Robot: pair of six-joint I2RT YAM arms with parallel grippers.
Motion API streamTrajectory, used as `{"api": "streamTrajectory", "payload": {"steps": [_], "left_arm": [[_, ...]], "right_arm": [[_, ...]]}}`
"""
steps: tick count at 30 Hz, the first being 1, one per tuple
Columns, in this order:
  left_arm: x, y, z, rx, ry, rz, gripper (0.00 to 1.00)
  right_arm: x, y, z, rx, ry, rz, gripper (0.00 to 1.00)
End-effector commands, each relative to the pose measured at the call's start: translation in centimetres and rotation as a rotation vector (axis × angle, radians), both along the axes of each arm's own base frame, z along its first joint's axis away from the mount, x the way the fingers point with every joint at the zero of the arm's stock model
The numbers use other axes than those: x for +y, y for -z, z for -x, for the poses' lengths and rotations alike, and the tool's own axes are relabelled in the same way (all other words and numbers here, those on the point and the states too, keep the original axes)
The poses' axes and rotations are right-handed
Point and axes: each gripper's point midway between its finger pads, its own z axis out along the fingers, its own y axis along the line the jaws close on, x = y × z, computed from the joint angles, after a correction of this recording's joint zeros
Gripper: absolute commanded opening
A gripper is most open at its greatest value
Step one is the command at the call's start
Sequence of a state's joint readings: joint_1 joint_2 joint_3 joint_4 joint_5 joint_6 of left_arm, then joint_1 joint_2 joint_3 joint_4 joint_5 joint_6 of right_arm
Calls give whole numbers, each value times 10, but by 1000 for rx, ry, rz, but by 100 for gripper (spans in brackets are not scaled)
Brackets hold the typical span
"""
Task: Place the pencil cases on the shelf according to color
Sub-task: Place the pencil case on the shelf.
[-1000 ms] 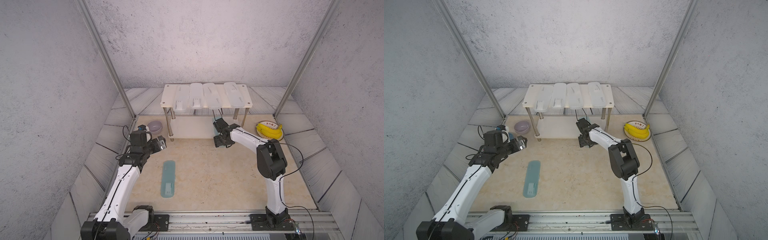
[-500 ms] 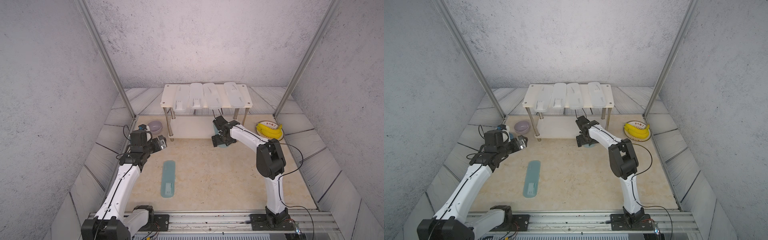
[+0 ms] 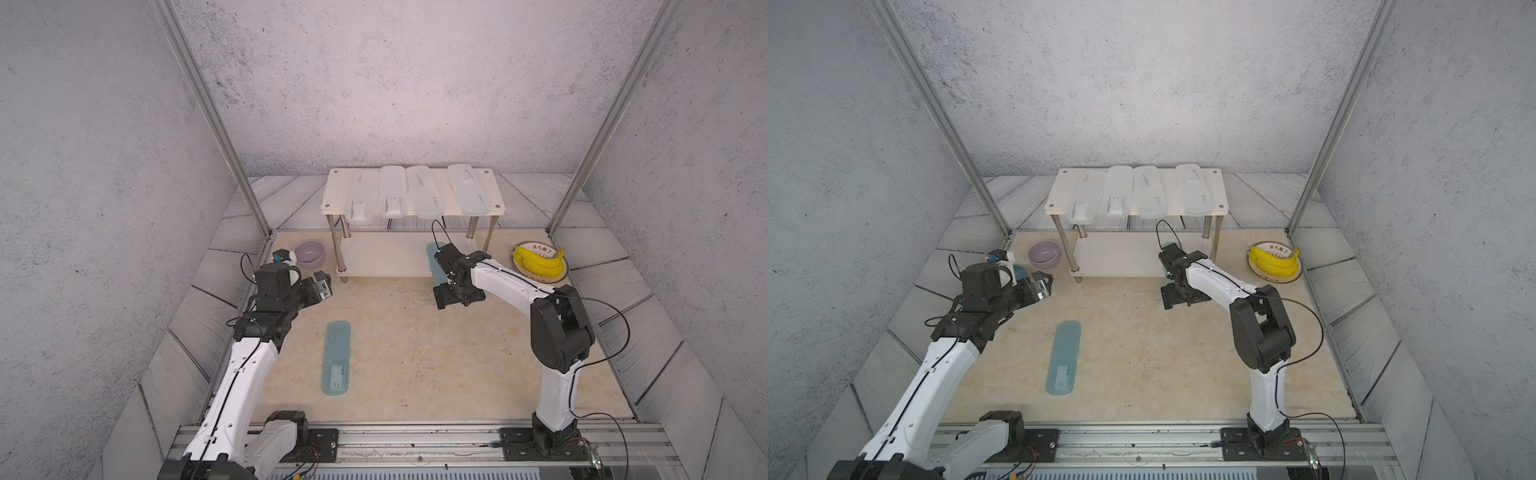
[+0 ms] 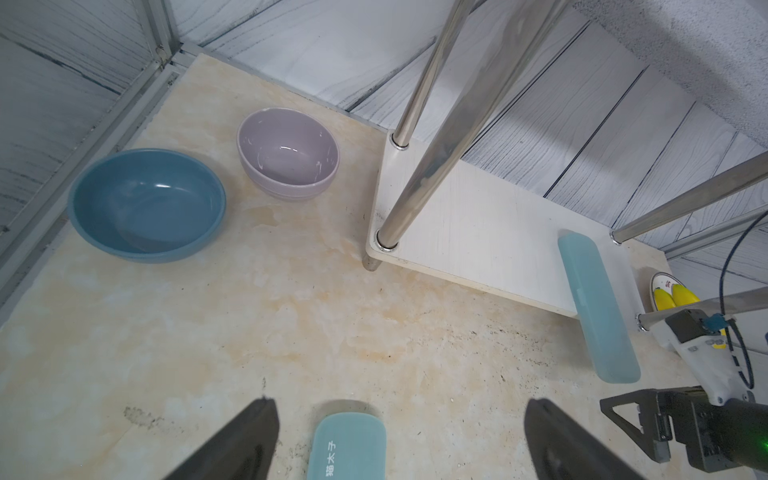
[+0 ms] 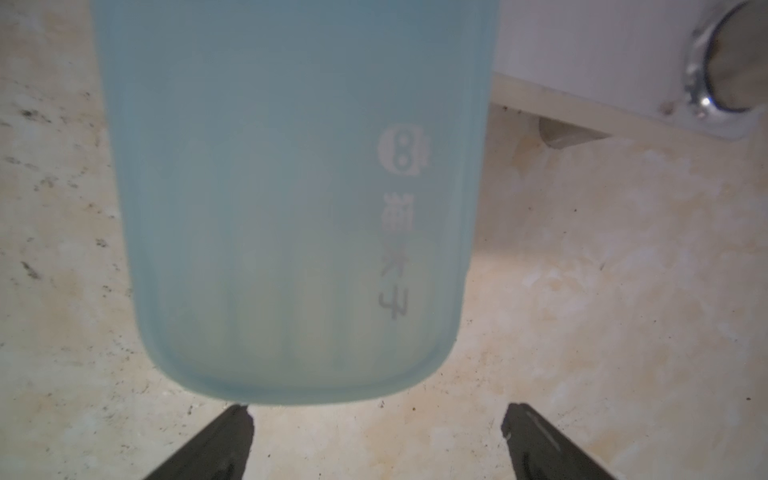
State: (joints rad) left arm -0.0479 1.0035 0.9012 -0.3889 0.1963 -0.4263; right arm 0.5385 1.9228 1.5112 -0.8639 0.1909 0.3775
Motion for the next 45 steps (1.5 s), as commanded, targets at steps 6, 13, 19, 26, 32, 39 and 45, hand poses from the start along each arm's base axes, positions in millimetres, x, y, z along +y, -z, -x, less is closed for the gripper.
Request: {"api": "streamTrajectory", "payload": {"steps": [6,13,19,26,32,39,45], "left_arm": [[-1,5,6,9,6,13,99],[-6,29,10,75,-9,79,99],[0,56,20,132,-79,121,99],[1,70,25,177,-89,114,99],[0,79,28,206,-82,111,99],[-7,94,41,284,-69,117,99],[-25,124,59,372,-50,112,99]], "right_arm": [[-7,11,35,-4,54,-63,69],[11,11,20,-96,80,-190,26],[30,13,-20,-156,83,-215,13],[29,15,-52,-183,90,-166,12],[29,15,-62,-191,79,-173,12],[37,9,-59,-174,68,-214,15],[35,0,-20,-141,61,-260,52]]}}
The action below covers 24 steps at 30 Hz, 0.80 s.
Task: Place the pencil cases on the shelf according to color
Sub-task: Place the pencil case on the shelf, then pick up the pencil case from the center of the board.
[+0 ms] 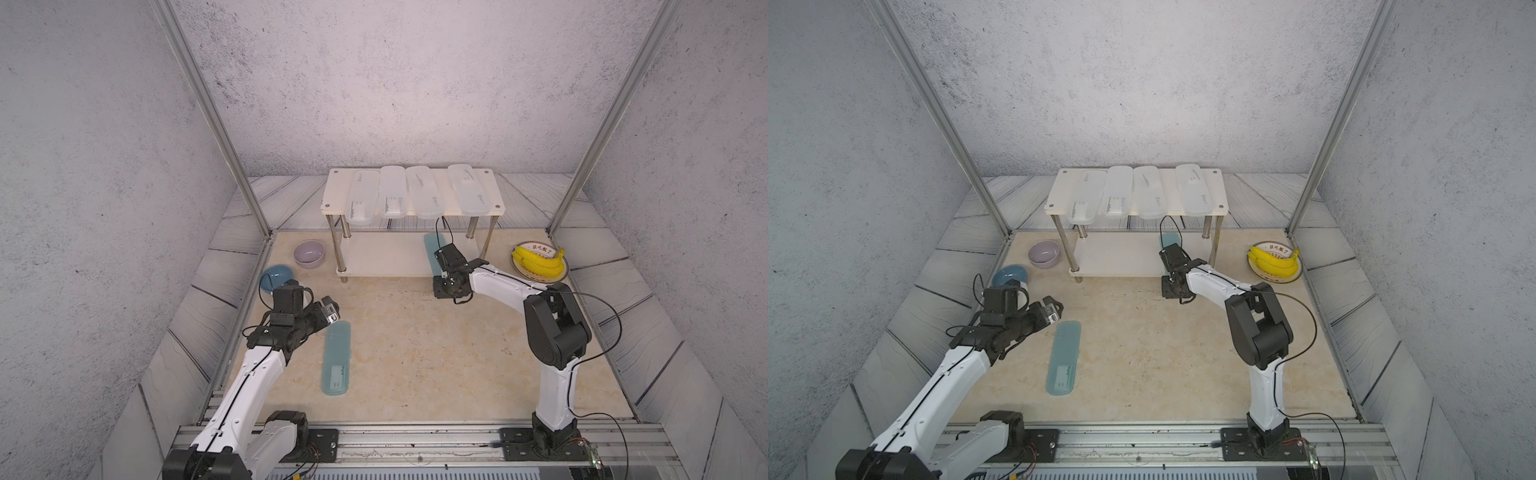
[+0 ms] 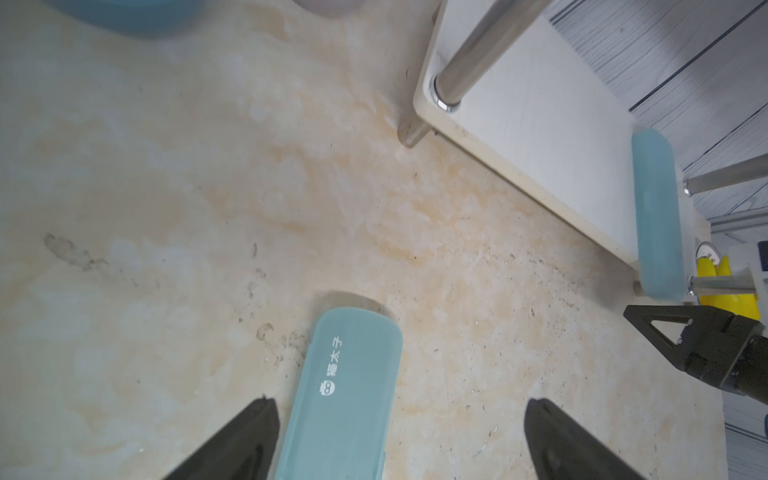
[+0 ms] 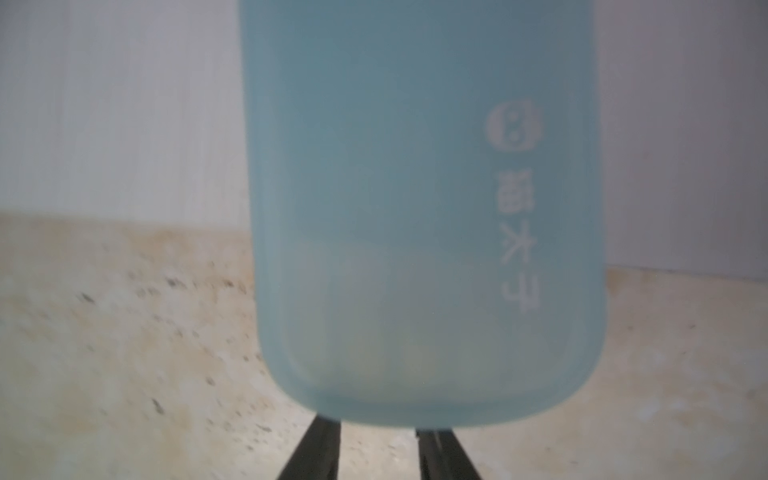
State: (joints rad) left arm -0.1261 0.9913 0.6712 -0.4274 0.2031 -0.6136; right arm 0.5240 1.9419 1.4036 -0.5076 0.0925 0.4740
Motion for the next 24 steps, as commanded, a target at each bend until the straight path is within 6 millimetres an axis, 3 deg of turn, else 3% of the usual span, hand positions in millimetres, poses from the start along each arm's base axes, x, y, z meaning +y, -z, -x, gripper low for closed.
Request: {"api": "streamTrajectory", "payload": {"steps": [1,5,14,24], "left_arm": [[-6,24,16,89,1,-16,99],[-8,43,27,146,4,-36,99],[-14,82,64,299,-1,-42,99],[-44,105,75,383,95,-74,99]], "right_arm": [[0,-18,26,9,-22,-31,59],[-3,-18,56,27,-43,-24,71],[-2,-12,111,52,-98,-15,75],[-25,-17,130,21,-108,38,76]]}}
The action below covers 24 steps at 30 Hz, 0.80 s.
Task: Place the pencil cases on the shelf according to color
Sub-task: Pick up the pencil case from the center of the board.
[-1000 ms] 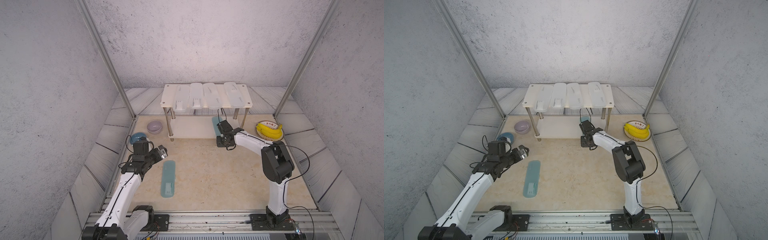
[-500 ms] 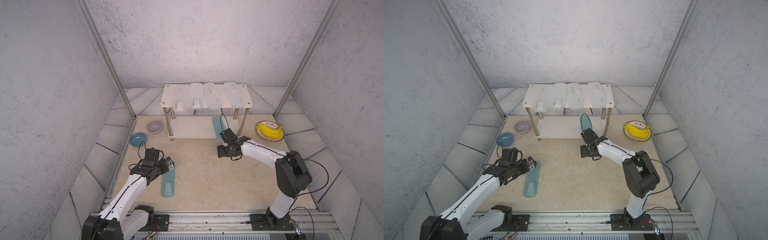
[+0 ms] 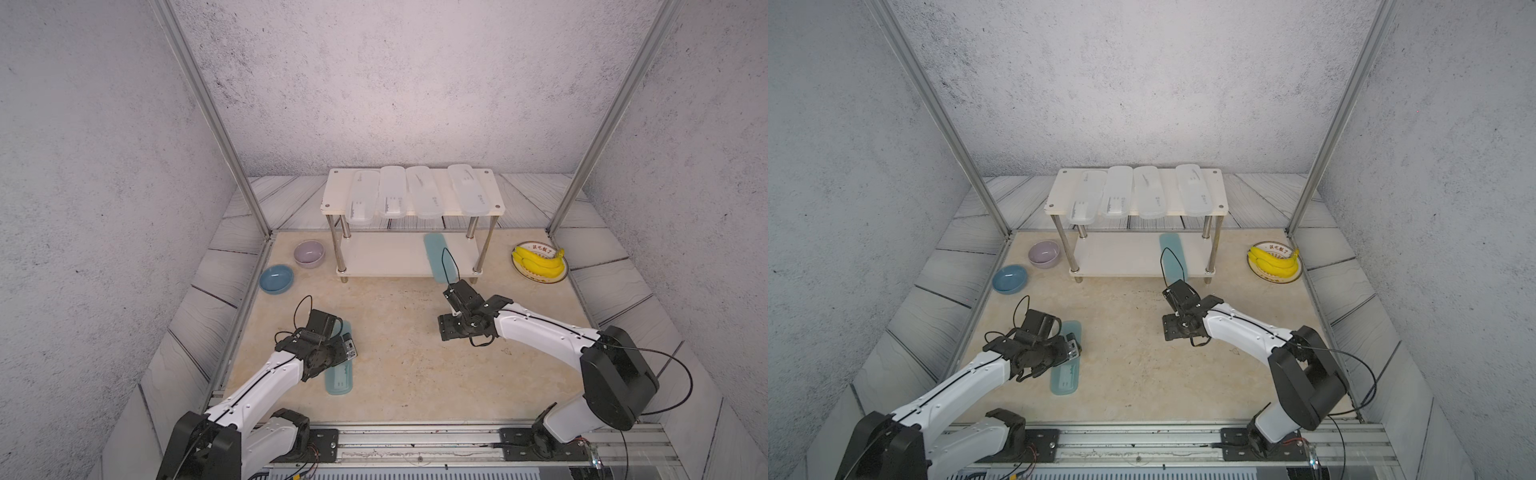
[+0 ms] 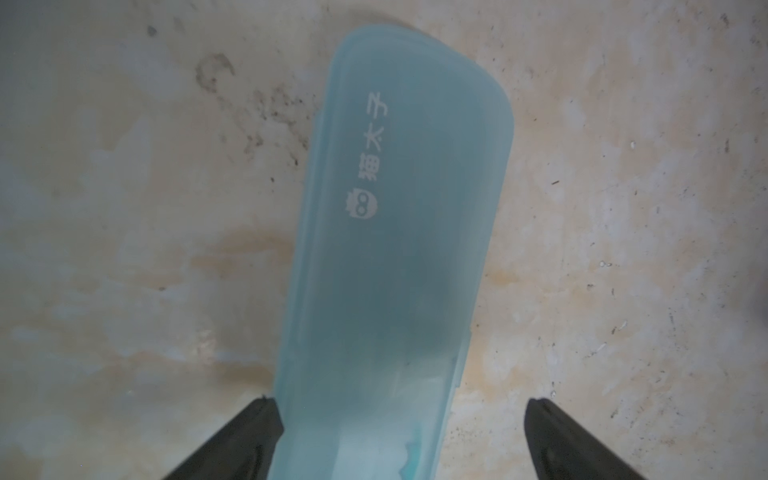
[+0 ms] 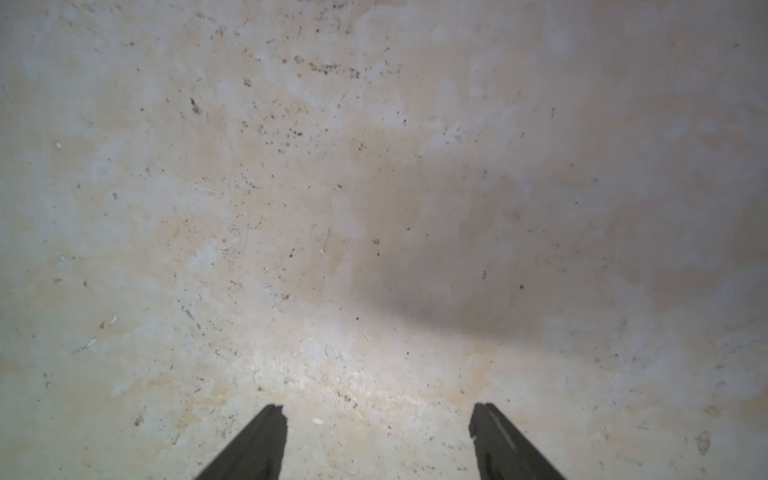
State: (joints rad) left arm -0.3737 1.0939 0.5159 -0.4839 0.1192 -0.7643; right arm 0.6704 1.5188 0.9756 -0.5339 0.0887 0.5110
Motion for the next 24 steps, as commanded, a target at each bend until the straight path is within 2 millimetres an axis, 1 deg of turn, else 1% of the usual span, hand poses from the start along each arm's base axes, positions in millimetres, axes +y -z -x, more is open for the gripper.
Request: {"api": "streamTrajectory", "payload": {"steps": [1,3,5,8,9,10,12,13,15,17,19,21,22,24], "left_arm": [[-13,12,4,64,31,0,99],[-27,12,-2,71,61,5,99],[-42,7,-10,56,94,3,99],[-64,-7,-25,17,143,-11,99],[-71,-16,-32,-4,156,-10,99],[-74,-22,-37,-22,161,-15,99],[-73,-39,-47,-69,154,-36,99],[-70,-47,-51,-95,149,-49,99],[-56,-69,-57,-162,121,-105,99],[-34,-90,-64,-250,88,-199,99],[-11,-110,-68,-313,56,-243,99],[10,-124,-71,-344,22,-229,99],[18,-129,-73,-353,8,-209,98],[35,-144,-75,-377,-23,-193,99]], "right_arm": [[-12,-5,3,-18,5,43,76],[-15,-7,3,-28,6,52,76],[-15,-11,3,-40,2,42,77],[-12,-15,5,-43,-7,16,77],[-10,-17,5,-44,-13,4,77],[-7,-18,6,-42,-20,-10,77],[0,-21,9,-40,-41,-51,77],[4,-23,10,-38,-53,-75,77],[14,-29,14,-38,-77,-125,77],[25,-36,17,-35,-92,-164,77],[41,-38,25,-20,-118,-189,78],[59,-34,31,-18,-136,-166,79],[68,-30,34,-8,-151,-156,80],[93,-23,43,20,-184,-141,80]]}}
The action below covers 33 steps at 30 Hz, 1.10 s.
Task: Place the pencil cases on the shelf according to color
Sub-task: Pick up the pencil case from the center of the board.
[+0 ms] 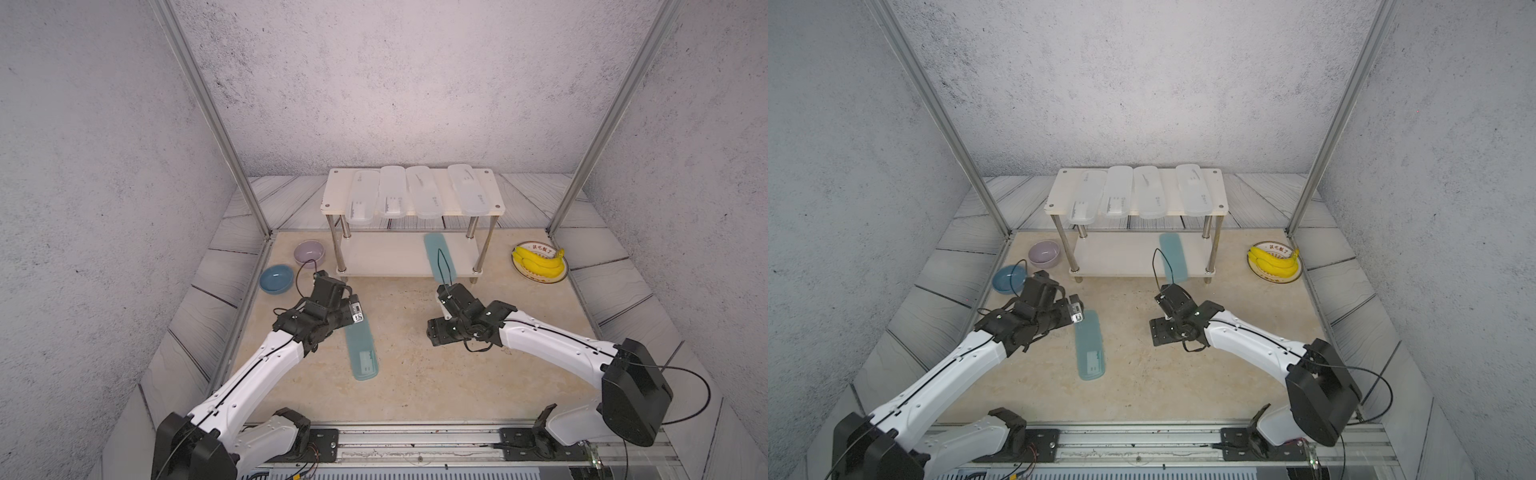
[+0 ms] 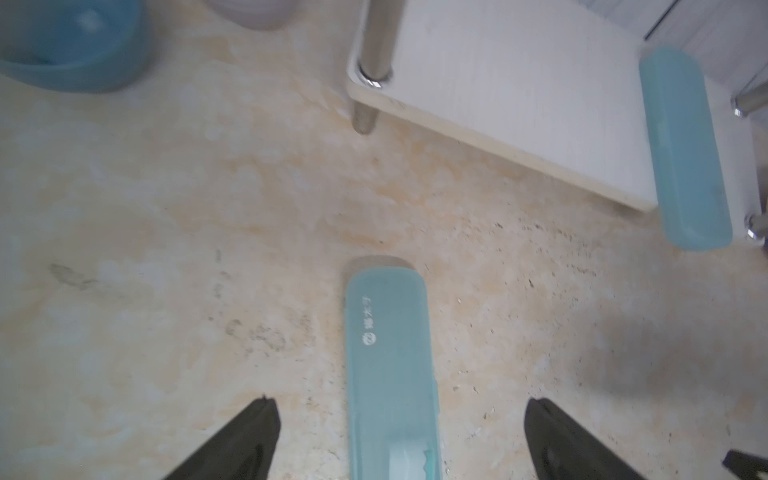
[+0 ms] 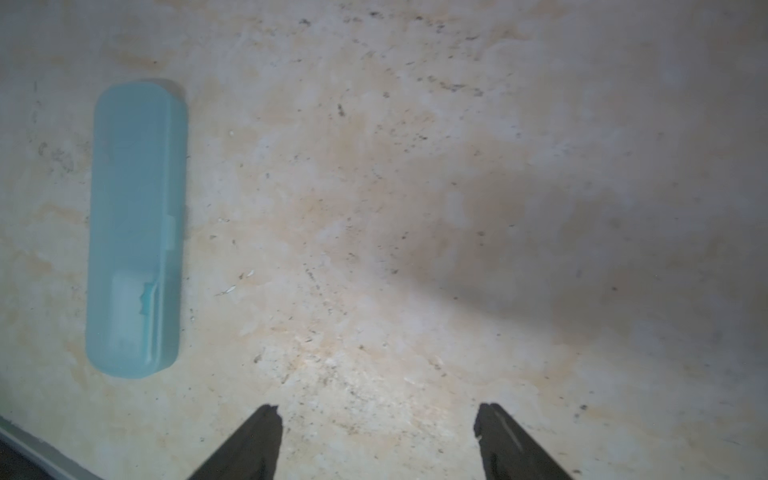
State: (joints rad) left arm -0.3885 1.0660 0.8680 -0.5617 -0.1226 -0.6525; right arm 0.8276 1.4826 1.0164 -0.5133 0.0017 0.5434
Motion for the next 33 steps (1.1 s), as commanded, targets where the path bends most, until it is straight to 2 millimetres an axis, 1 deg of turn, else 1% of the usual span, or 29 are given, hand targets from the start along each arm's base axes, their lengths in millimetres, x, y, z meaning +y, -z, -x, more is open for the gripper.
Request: {"api": "streamTrajectory", "payload": {"steps": [1,3,5,8,9,12,14,16,18,21,25,28,33], "left_arm": [[31,-18,2,-14,-18,-65,99],[45,-33,0,-26,-38,-103,99],[61,-41,-4,-35,-75,-122,99],[83,-41,-19,-45,-147,-71,99],[89,-41,-26,-52,-172,-34,99],[113,-39,-45,-46,-253,33,98],[130,-42,-53,-40,-297,41,98],[145,-45,-57,-42,-326,43,99],[159,-46,-57,-46,-354,49,99],[168,-45,-56,-59,-368,67,98],[170,-39,-55,-65,-364,71,99],[169,-40,-57,-73,-354,88,99],[167,-41,-57,-85,-345,99,99]], "right_arm": [[37,8,11,43,-15,-1,81],[61,11,18,83,-25,-41,81],[81,12,23,100,-32,-70,81],[110,14,28,126,-55,-72,83],[118,20,30,146,-59,-49,83],[136,33,37,178,-70,21,83],[147,40,37,190,-64,39,84],[155,48,37,206,-48,58,84],[164,54,36,217,-46,73,84],[174,62,36,225,-61,121,84],[182,69,40,226,-85,180,85],[181,74,43,226,-88,227,86],[181,73,48,226,-94,257,91]]}}
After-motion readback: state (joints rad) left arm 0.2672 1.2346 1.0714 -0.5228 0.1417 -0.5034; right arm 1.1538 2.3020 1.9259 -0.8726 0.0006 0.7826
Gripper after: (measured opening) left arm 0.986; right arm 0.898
